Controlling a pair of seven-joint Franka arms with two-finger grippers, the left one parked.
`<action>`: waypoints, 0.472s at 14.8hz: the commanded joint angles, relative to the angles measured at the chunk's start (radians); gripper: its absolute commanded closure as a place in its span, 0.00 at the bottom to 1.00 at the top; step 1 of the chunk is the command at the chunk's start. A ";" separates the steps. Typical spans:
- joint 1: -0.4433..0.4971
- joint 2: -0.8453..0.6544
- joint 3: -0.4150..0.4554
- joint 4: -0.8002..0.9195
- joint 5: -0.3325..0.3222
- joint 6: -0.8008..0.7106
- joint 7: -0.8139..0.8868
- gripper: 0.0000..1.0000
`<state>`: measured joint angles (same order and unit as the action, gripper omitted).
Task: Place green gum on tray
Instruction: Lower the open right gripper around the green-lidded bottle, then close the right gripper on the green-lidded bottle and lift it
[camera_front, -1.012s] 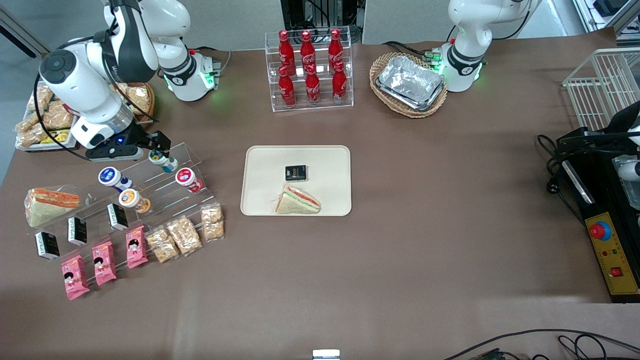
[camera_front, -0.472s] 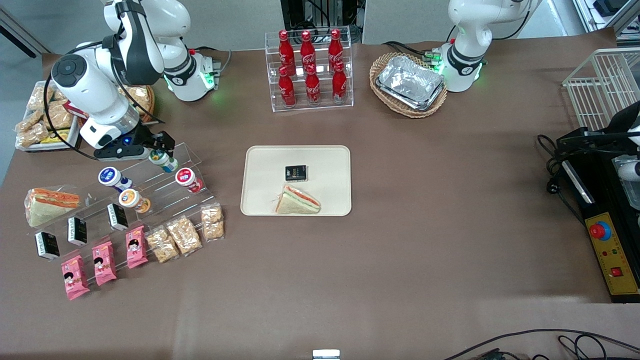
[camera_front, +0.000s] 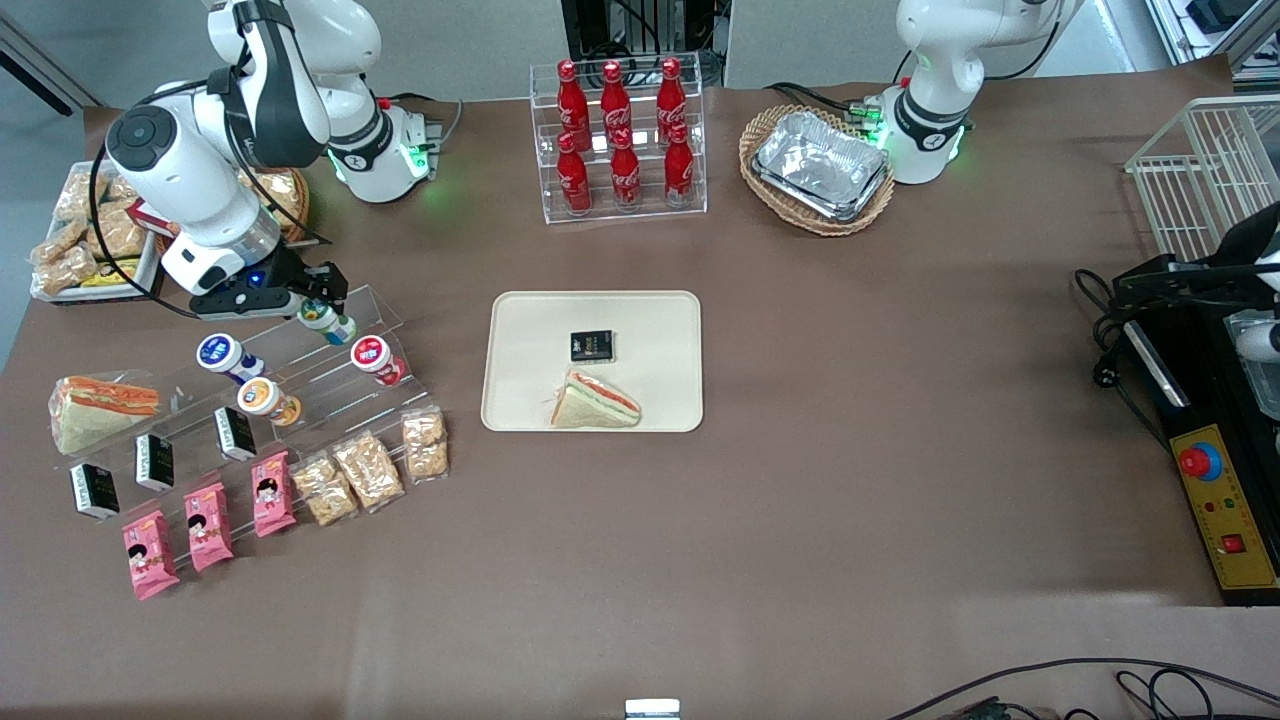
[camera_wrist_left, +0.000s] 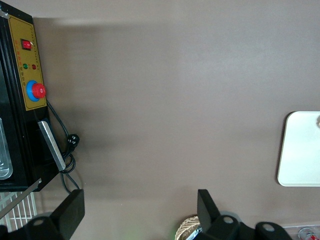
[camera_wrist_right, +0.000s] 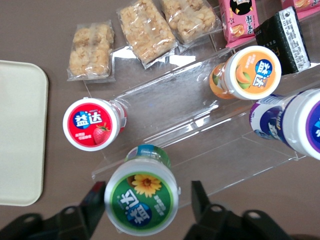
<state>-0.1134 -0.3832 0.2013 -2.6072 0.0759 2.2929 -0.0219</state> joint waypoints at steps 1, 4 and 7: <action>0.001 -0.016 0.006 -0.019 -0.001 0.020 0.025 0.47; 0.001 -0.011 0.018 -0.016 0.001 0.020 0.031 0.51; 0.001 0.000 0.018 0.024 0.001 -0.003 0.031 0.52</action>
<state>-0.1134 -0.3835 0.2128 -2.6085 0.0759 2.2966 -0.0045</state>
